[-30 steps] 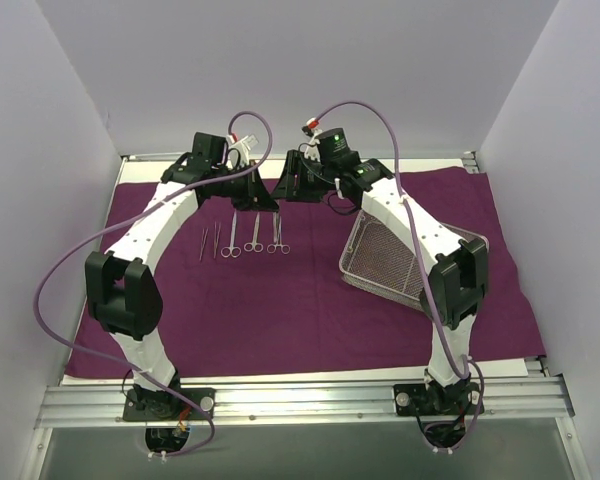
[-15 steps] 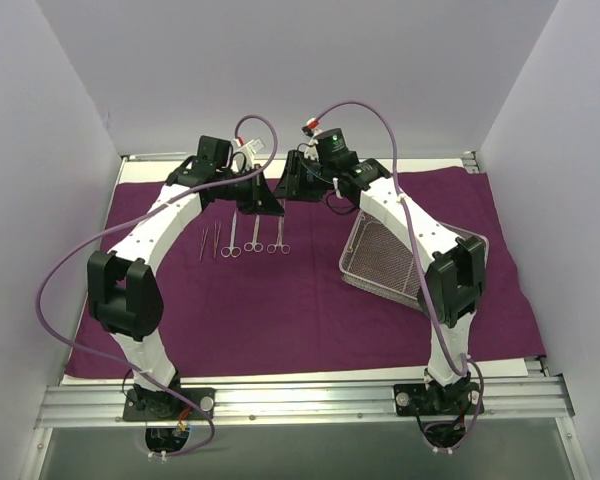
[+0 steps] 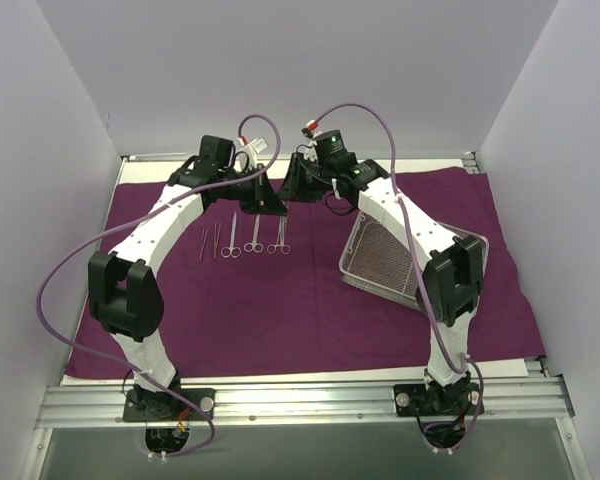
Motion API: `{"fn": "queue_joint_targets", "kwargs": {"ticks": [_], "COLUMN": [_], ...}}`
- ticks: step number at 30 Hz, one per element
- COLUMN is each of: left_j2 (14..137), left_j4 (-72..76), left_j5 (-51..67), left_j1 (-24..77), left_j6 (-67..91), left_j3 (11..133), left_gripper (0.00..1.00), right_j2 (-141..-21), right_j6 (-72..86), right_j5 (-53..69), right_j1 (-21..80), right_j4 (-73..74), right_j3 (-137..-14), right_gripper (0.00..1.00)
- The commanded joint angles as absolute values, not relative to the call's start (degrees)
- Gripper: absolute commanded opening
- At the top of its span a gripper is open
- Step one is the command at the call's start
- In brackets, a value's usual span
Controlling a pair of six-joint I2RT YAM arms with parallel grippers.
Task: Open and lay out the surgical kit
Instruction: Place the medical item in the surgical kit.
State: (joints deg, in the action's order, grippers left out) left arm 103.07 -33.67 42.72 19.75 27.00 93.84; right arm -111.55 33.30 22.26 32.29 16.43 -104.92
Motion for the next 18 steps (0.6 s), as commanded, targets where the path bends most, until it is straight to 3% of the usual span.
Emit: {"fn": "queue_joint_targets", "kwargs": {"ticks": [1, 3, 4, 5, 9, 10, 13, 18], "left_j2": [101.25, 101.34, 101.34, 101.34, 100.38, 99.85, 97.65, 95.28], "left_j4": [-32.34, -32.87, -32.96, -33.05, -30.42, -29.19, -23.30, -8.65], "left_j5": [43.51, 43.16, 43.07, 43.24, 47.88, 49.29, 57.02, 65.20], "left_j1": [19.60, 19.51, 19.51, 19.51, 17.76, 16.36, 14.42, 12.92], "left_j6": [26.81, 26.46, 26.46, 26.37, 26.98, 27.16, 27.69, 35.81], "left_j3": [97.91, 98.09, 98.09, 97.82, 95.02, 93.88, 89.22, 81.33], "left_gripper": [0.02, 0.02, 0.02, 0.02, 0.30, 0.43, 0.59, 0.63], "right_j2": [-112.15, -112.59, -112.67, -112.76, -111.71, -111.54, -110.83, -108.64], "right_j6": [33.57, 33.40, 33.40, 33.49, 34.10, 34.01, 32.70, 34.88], "right_j5": [23.64, 24.43, 25.48, 26.27, 31.28, 32.25, 37.16, 48.92], "right_j1": [32.96, 32.96, 33.05, 32.87, 31.21, 30.77, 28.93, 26.63], "right_j4": [15.12, 15.03, 14.68, 14.33, 9.41, 8.97, 8.00, 0.73], "right_j3": [-104.94, -105.64, -105.82, -105.82, -104.86, -104.59, -104.24, -101.61], "right_gripper": [0.21, 0.13, 0.02, 0.00, 0.00, 0.00, 0.00, 0.00]}}
